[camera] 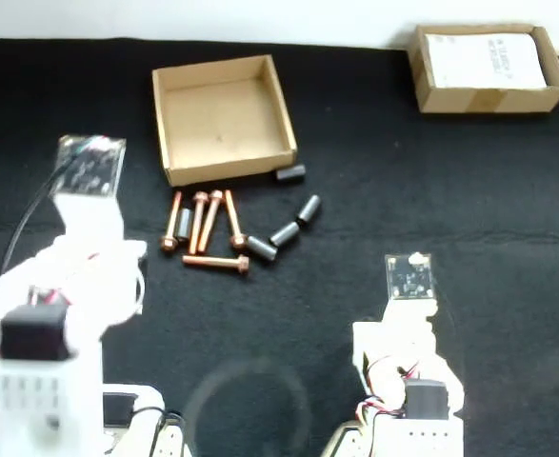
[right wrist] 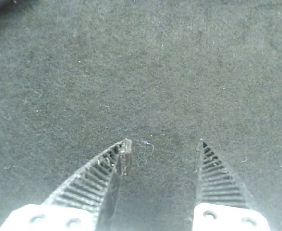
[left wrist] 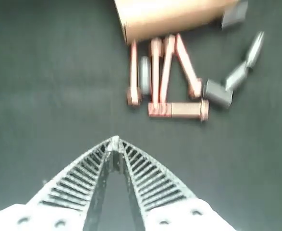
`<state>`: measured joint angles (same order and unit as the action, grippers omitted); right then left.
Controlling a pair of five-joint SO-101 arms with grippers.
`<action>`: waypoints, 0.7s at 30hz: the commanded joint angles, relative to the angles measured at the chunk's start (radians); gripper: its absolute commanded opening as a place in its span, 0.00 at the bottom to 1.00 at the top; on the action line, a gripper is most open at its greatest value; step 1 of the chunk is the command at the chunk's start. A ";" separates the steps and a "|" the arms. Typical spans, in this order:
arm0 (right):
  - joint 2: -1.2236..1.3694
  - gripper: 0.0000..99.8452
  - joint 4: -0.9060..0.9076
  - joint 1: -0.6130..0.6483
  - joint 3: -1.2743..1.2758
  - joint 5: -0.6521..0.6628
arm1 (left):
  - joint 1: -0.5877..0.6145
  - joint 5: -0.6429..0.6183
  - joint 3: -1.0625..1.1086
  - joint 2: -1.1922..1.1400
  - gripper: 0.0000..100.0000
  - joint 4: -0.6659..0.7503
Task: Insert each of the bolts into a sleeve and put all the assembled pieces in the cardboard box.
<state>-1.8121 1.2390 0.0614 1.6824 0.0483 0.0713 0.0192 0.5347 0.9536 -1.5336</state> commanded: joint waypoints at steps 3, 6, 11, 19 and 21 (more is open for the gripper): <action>-0.019 0.21 0.004 -0.005 0.127 0.000 | -0.082 -0.006 -0.044 -0.147 0.01 -0.158; -0.019 0.21 0.004 -0.005 0.127 0.000 | -0.154 -0.006 -0.051 -0.165 0.01 -0.189; -0.019 0.21 0.004 -0.005 0.127 0.000 | -0.180 -0.006 -0.173 -0.166 0.01 -0.184; -0.019 0.21 0.004 -0.005 0.127 0.000 | -0.179 -0.006 -0.387 -0.165 0.01 -0.190; -0.019 0.21 0.004 -0.005 0.127 0.002 | -0.179 -0.006 -0.381 -0.165 0.01 -0.192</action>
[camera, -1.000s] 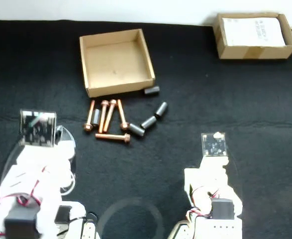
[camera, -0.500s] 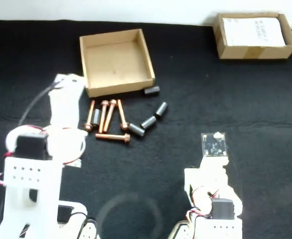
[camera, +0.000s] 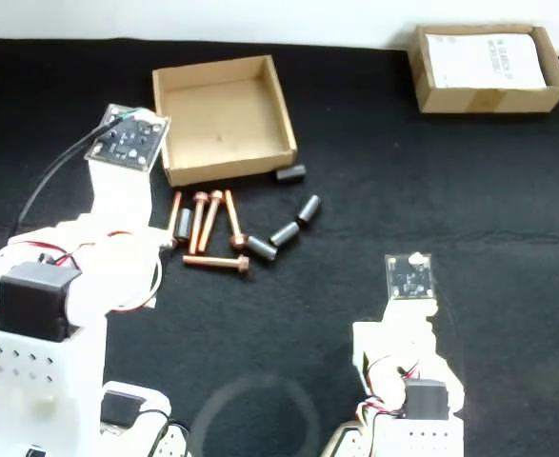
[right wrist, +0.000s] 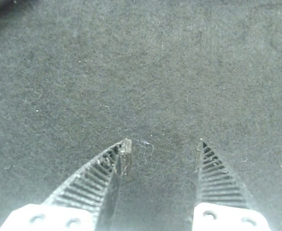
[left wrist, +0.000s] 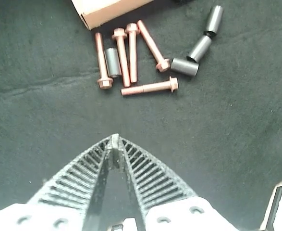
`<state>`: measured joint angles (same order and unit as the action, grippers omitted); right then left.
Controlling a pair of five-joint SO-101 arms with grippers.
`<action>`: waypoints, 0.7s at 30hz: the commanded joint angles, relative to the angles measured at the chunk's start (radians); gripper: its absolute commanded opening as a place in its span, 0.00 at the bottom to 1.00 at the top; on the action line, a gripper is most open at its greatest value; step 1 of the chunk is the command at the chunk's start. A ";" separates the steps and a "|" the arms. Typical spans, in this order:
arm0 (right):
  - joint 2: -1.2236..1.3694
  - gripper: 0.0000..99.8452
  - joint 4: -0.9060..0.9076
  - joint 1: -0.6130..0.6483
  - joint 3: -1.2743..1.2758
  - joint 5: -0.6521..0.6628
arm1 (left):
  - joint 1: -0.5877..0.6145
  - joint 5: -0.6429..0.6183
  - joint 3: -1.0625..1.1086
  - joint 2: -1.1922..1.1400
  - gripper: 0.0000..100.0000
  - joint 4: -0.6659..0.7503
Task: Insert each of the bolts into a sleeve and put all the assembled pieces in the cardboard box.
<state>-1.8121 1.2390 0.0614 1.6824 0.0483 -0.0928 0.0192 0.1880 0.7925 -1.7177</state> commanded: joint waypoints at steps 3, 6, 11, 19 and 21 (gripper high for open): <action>-0.019 0.21 0.004 -0.005 0.127 0.000 | -0.015 -0.006 -0.016 -0.004 0.01 -0.008; -0.019 0.21 0.005 -0.002 0.127 0.000 | -0.015 -0.006 -0.012 -0.004 0.01 -0.008; -0.021 0.21 -0.027 0.027 0.113 0.000 | -0.015 -0.005 -0.012 -0.004 0.01 -0.008; -0.018 0.21 -0.182 -0.051 -0.246 0.002 | -0.015 -0.005 0.010 -0.004 0.01 -0.008; -0.016 0.21 -0.127 -0.077 -0.371 0.006 | -0.016 -0.003 0.050 -0.004 0.01 -0.005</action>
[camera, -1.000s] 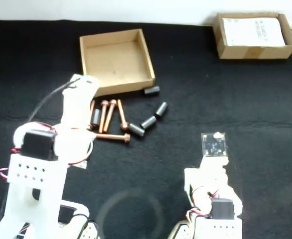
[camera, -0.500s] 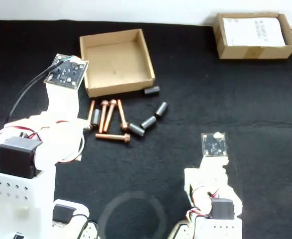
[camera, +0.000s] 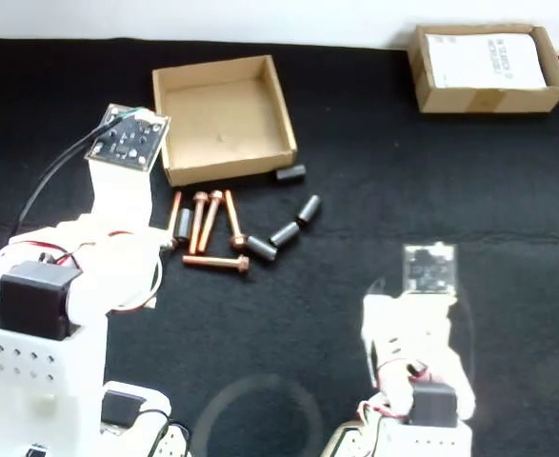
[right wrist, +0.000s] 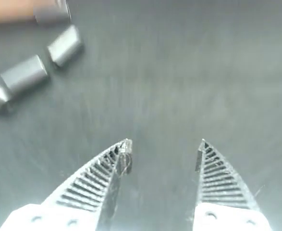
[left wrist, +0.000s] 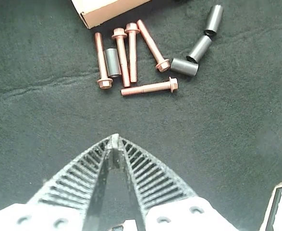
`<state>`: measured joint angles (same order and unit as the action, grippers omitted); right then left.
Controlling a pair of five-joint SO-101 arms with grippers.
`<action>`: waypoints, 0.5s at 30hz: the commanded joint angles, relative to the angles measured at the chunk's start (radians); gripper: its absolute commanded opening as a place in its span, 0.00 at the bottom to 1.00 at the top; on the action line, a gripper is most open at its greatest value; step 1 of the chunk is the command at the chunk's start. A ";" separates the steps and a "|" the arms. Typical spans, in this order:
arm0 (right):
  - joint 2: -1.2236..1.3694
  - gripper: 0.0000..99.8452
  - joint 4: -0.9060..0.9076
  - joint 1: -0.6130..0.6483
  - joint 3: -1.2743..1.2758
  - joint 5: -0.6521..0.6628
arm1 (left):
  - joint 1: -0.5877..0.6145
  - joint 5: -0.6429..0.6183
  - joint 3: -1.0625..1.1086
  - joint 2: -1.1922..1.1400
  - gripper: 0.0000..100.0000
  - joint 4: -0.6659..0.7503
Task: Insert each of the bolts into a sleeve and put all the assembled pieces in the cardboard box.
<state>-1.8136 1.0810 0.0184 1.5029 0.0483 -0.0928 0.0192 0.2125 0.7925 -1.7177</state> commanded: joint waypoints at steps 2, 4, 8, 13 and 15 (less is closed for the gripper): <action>-0.013 0.21 0.084 -0.039 -0.306 0.058 | -0.021 -0.002 0.082 -0.004 0.01 0.002; 0.001 0.21 0.140 -0.039 -0.403 0.089 | -0.022 -0.002 0.133 -0.004 0.01 0.034; 0.154 0.21 0.240 -0.044 -0.639 0.089 | -0.021 -0.003 0.205 -0.004 0.01 0.150; 0.489 0.21 0.398 -0.044 -1.000 0.087 | -0.021 -0.003 0.243 -0.004 0.01 0.227; 0.631 0.21 0.479 -0.044 -1.135 0.087 | -0.019 -0.003 0.257 -0.004 0.01 0.229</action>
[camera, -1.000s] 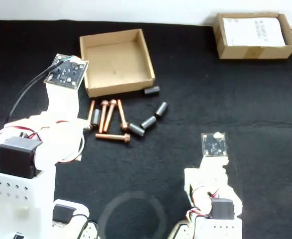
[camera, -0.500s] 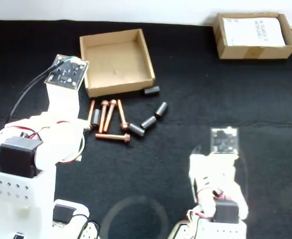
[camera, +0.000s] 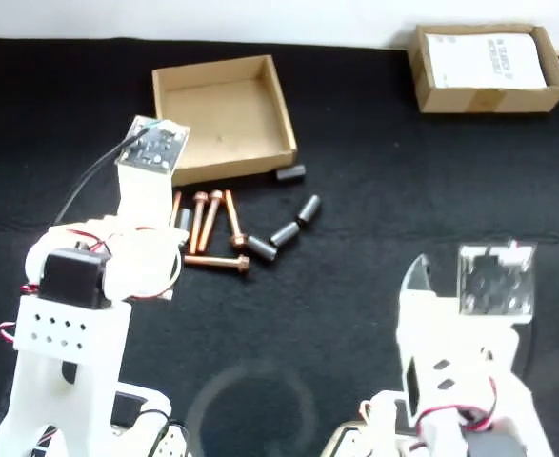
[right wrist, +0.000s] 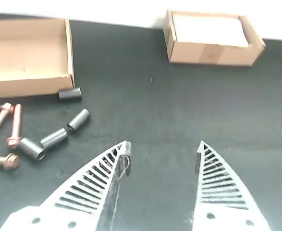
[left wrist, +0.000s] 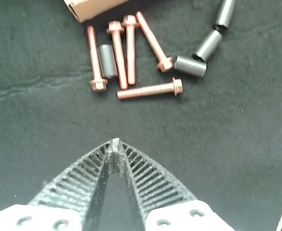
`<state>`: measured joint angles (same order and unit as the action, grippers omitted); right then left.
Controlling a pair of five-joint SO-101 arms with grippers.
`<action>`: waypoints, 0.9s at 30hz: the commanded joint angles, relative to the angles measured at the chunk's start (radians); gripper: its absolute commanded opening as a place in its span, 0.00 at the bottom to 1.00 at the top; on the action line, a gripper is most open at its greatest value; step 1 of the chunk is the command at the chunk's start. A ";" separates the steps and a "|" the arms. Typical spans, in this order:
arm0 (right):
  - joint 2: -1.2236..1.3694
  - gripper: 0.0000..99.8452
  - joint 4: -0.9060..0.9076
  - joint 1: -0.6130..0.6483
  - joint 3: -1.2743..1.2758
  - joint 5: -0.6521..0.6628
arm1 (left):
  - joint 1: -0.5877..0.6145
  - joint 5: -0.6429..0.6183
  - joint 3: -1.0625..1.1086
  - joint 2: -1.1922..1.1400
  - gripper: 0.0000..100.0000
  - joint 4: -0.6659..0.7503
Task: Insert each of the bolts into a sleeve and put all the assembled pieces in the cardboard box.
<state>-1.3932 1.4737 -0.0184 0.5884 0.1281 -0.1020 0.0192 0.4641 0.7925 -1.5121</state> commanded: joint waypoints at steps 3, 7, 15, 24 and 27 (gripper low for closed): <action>0.421 0.21 0.196 -0.007 -0.377 0.008 | -0.007 -0.003 0.042 -0.004 0.01 0.021; 0.656 0.21 0.243 -0.001 -0.450 0.006 | -0.005 -0.003 0.114 -0.004 0.01 0.020; 0.707 0.21 0.056 0.114 -0.470 0.008 | 0.127 -0.003 0.263 -0.004 0.01 0.068; 0.708 0.21 -0.289 0.239 -0.220 0.006 | 0.300 -0.003 0.501 -0.004 0.01 0.259; 0.711 0.21 -0.398 0.271 -0.128 -0.023 | 0.302 -0.003 0.616 -0.004 0.01 0.376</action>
<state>-0.6859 1.1792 0.2163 0.3982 0.1281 0.1864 0.0192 1.0073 0.7894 -1.2329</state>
